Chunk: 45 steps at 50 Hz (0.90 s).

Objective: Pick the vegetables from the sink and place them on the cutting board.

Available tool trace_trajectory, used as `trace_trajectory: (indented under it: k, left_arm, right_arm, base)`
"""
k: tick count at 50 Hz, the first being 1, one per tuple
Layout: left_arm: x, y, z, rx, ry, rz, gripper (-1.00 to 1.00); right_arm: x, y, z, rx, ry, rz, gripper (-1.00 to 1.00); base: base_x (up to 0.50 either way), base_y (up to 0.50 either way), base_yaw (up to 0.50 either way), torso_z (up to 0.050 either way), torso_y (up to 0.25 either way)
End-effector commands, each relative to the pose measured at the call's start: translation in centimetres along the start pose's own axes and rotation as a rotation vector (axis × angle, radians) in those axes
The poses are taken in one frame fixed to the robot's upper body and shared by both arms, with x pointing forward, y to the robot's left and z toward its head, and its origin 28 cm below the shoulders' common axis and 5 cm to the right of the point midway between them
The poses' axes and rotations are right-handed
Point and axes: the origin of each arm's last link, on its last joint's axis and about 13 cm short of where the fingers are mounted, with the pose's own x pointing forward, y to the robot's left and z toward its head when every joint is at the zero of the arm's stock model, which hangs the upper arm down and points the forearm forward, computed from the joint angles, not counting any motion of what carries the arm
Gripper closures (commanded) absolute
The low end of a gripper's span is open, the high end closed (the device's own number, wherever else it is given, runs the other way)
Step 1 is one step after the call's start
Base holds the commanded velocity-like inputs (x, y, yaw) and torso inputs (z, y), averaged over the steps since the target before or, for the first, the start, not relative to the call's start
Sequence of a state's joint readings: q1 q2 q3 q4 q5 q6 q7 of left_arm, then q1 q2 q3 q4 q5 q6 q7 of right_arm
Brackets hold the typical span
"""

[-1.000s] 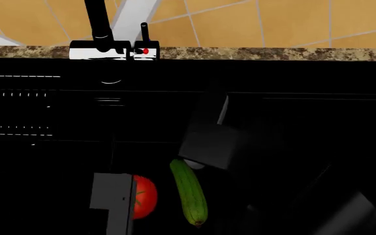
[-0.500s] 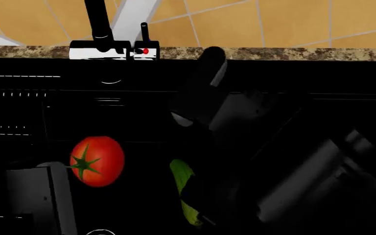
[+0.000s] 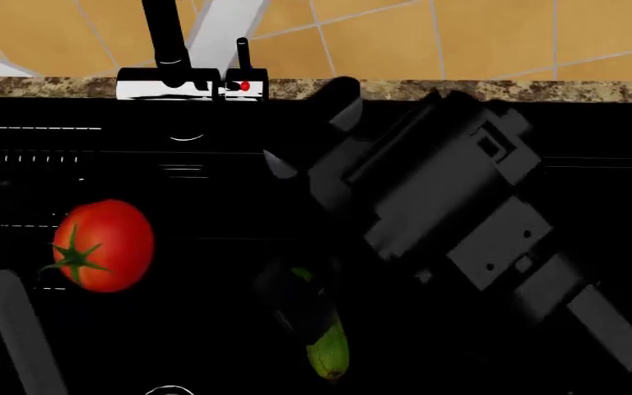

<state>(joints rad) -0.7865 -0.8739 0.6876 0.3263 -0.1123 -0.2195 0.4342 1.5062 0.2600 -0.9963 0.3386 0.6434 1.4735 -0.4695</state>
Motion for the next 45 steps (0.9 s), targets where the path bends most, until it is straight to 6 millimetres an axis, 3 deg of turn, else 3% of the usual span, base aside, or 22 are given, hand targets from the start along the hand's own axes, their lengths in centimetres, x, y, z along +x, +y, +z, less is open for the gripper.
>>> trace_trajectory:
  k: [1, 26, 45]
  left_arm:
    - [-0.7, -0.3, -0.2, -0.042, -0.022, 0.043, 1.00]
    - [-0.9, -0.9, -0.6, -0.078, -0.047, 0.046, 1.00]
    - [-0.7, -1.2, -0.6, -0.083, -0.065, 0.040, 1.00]
  right_arm:
    - [2.0, -0.5, 0.8, 0.089, -0.018, -0.030, -1.00]
    - [7.3, -0.4, 0.2, 0.187, 0.007, 0.002, -1.00]
    - [10.3, 0.9, -2.2, 0.179, 0.123, 0.057, -1.00]
  base:
    - [0.04, 0.00, 0.00, 0.000, 0.000]
    - [0.04, 0.00, 0.00, 0.000, 0.000]
    - [0.04, 0.00, 0.00, 0.000, 0.000]
